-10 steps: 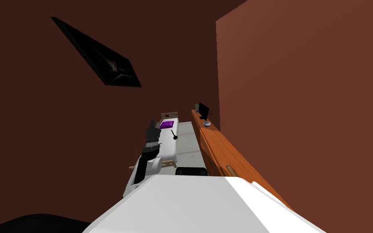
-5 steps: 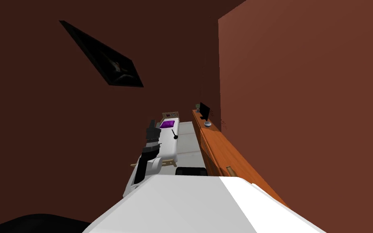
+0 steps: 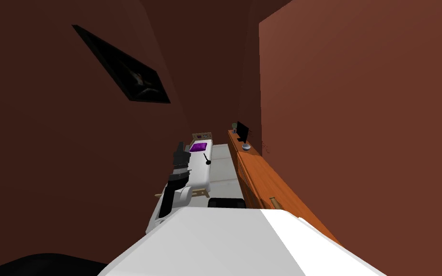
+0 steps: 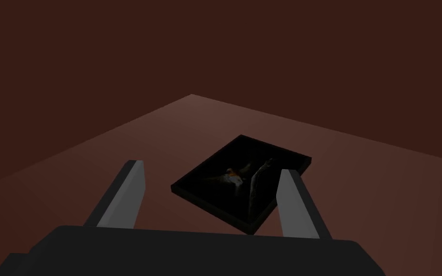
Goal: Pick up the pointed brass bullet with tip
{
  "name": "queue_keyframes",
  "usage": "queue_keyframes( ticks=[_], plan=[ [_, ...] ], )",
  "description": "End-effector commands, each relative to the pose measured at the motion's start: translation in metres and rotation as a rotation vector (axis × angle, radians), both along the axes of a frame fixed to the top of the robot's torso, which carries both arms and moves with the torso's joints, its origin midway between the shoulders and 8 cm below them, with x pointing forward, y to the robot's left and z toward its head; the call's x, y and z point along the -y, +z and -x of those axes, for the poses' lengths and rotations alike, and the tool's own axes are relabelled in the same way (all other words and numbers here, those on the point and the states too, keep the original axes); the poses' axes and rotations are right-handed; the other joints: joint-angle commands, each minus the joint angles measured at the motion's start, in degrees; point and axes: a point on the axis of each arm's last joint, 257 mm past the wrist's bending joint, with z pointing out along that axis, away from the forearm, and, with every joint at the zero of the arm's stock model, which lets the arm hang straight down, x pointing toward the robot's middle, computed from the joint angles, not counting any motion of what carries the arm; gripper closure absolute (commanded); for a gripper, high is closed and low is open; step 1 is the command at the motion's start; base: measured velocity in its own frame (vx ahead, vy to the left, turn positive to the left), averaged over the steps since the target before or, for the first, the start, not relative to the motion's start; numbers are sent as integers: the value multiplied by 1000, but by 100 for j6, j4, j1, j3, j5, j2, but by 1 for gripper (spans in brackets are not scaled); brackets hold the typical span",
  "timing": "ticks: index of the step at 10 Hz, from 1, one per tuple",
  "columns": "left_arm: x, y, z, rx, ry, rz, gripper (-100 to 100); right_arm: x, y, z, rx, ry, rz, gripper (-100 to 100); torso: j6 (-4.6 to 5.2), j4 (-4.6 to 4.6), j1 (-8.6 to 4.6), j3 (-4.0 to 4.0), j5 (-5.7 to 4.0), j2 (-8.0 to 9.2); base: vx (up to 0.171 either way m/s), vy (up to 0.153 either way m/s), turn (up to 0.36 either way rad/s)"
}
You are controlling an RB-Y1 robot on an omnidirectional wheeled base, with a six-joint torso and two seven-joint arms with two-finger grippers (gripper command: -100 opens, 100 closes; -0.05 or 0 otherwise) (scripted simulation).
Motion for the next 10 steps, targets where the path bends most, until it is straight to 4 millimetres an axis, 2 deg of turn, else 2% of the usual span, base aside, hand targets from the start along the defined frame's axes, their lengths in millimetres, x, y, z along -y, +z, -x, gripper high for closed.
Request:
queue_keyframes(
  ticks=[1, 2, 3, 8, 9, 10],
  plan=[
    [0, 0, 0, 0, 0, 0, 0, 0, 0, 0, 0, 0, 0, 100, 0, 0, 0, 0, 0, 0, 0, 0, 0],
    [0, 0, 0, 0, 0, 0, 0, 0, 0, 0, 0, -1, 0, 0, -1, 0, 1, 0, 1, 0, 0, 0, 0],
    [0, 0, 0, 0, 0, 0, 0, 1, 7, -4, 0, 8, 2, 100, -1, 0, 2, 0, 1, 0, 3, 15, -96],
    [0, 0, 0, 0, 0, 0, 0, 1, 21, -11, -2, 29, 3, 100, -1, 1, 19, 1, 10, 1, 3, 26, -51],
    [0, 0, 0, 0, 0, 0, 0, 1, 19, -11, 0, 26, 2, 100, -2, 1, 18, 1, 10, 0, 1, 8, -6],
    [0, 0, 0, 0, 0, 0, 0, 0, 19, -12, -1, 26, 2, 0, -2, 1, 14, 1, 10, 1, 0, 0, 0]
  ],
)
